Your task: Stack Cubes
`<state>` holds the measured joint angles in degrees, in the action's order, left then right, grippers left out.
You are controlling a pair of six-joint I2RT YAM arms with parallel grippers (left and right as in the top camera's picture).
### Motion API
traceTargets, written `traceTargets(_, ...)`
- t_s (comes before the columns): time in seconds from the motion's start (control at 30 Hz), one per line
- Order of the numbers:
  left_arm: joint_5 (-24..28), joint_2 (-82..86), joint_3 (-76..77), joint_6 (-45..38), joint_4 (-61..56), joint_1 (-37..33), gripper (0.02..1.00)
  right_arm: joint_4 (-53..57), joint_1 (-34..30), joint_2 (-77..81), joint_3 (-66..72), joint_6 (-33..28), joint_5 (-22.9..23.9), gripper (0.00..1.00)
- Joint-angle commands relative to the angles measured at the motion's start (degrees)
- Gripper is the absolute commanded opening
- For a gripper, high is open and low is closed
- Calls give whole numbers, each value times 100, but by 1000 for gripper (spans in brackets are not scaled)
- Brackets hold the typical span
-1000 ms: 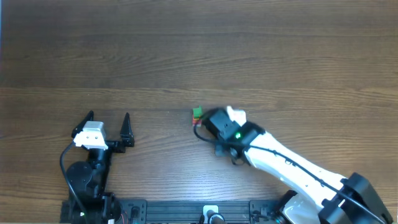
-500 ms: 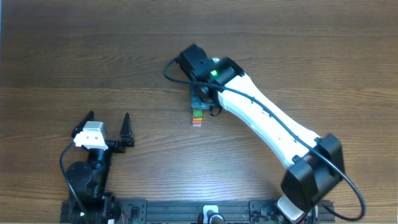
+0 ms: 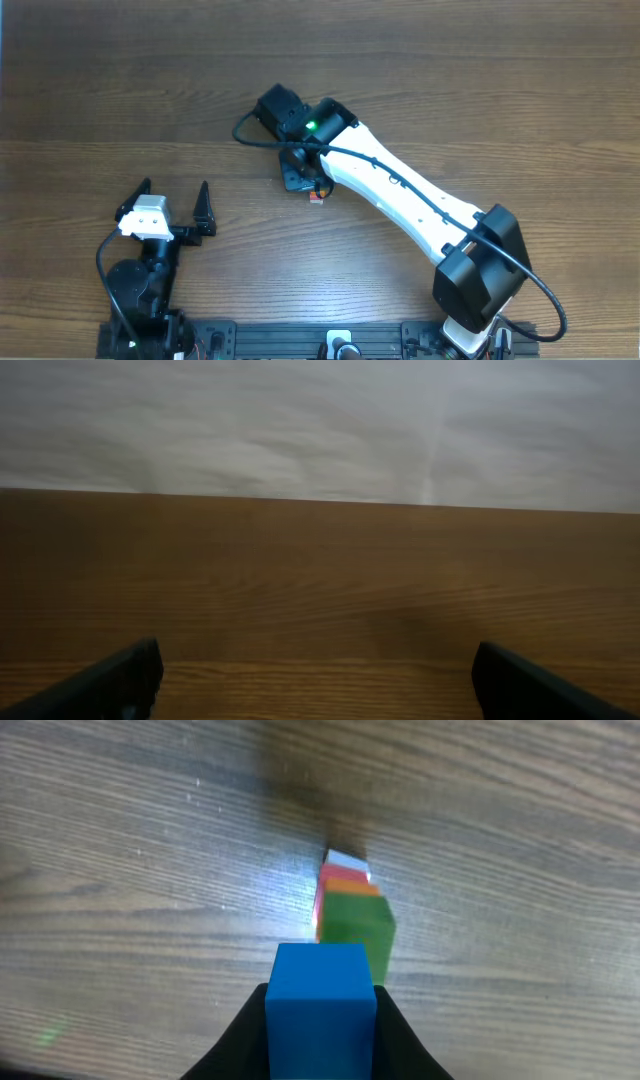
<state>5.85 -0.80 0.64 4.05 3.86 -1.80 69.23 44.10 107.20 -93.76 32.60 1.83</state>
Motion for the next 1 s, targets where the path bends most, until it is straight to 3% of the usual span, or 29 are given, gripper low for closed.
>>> traceTargets(0.03, 74, 42, -31, -63, 2, -31, 1000, 72, -17, 74, -120, 79, 35, 12)
traceTargets(0.47, 74, 42, -31, -63, 2, -31, 1000, 83, -24, 127, -116, 271, 365, 12)
traceTargets(1.0, 74, 42, -31, -63, 2, -31, 1000, -11, -66, 267, -116, 315, 385, 12)
